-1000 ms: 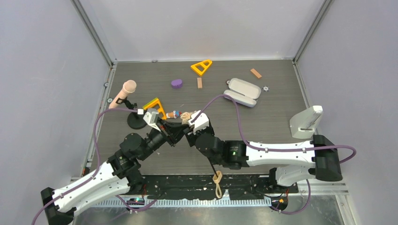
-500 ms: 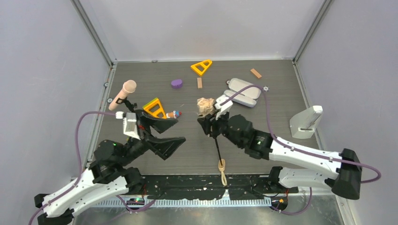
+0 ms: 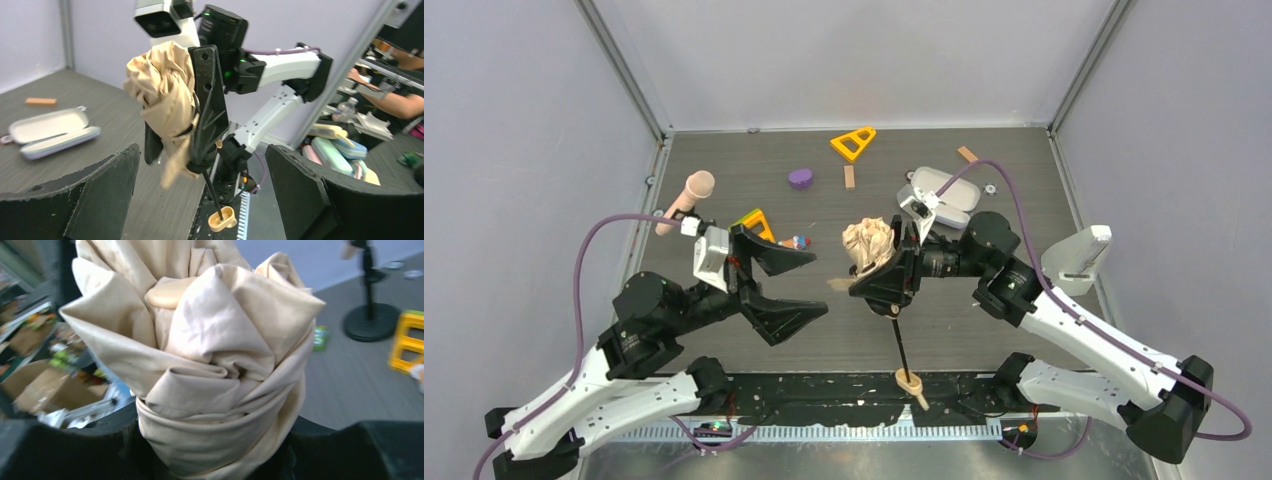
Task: Put away the umbrella
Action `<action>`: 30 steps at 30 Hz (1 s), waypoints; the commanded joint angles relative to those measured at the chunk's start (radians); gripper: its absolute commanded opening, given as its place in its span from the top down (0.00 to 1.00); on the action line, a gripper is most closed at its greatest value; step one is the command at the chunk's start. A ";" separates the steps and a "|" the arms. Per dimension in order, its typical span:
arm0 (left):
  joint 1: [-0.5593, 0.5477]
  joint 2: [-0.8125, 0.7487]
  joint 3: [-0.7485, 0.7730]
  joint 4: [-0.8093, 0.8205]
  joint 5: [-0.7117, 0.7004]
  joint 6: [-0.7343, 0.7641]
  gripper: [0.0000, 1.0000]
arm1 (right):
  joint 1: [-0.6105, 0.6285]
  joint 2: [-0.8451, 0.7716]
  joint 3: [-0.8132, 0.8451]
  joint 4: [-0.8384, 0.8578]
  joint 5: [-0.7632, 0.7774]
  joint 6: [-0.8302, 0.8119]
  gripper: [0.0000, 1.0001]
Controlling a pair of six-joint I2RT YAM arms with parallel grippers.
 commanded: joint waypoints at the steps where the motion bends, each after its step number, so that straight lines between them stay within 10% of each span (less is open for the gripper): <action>1: 0.003 0.104 0.113 0.040 0.185 0.019 0.01 | 0.007 0.037 0.096 0.228 -0.372 0.204 0.94; 30: 0.003 0.298 0.090 0.326 0.272 -0.153 0.08 | 0.114 0.205 0.154 0.331 -0.558 0.259 0.94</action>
